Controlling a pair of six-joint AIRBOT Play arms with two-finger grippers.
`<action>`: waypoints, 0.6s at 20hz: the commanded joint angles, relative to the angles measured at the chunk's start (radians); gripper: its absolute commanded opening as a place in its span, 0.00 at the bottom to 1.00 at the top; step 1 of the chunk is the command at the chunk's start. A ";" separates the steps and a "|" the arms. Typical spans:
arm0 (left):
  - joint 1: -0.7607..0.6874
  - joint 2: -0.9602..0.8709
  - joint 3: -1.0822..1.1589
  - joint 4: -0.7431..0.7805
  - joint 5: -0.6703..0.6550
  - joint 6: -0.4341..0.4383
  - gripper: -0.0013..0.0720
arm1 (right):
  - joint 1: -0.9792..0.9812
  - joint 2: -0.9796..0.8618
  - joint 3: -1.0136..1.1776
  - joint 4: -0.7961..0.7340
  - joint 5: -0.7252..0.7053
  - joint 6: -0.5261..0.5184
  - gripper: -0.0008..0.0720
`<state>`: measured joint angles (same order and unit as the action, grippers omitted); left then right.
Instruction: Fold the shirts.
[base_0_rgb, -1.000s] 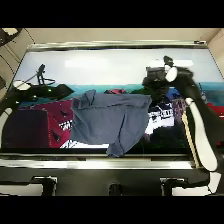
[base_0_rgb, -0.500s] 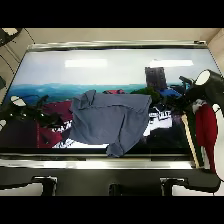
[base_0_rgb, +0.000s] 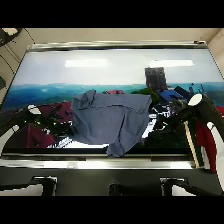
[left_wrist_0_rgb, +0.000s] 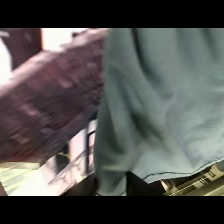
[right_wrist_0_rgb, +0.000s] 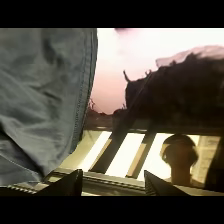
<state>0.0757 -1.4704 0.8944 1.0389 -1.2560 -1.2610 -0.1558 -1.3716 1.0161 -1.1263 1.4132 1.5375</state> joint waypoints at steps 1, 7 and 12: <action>-0.009 -0.010 -0.005 0.008 0.019 -0.006 0.32 | 0.027 0.014 -0.134 0.086 -0.089 -0.042 0.69; -0.008 0.000 -0.005 0.008 -0.011 -0.003 0.06 | 0.289 0.012 -0.238 0.154 -0.319 0.003 0.69; -0.008 0.015 -0.005 0.008 -0.011 -0.003 0.06 | 0.348 -0.005 -0.238 0.207 -0.465 0.106 0.50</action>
<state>0.0669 -1.4616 0.8883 1.0531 -1.2606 -1.2648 0.1539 -1.3666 0.7864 -0.9463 1.0554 1.5764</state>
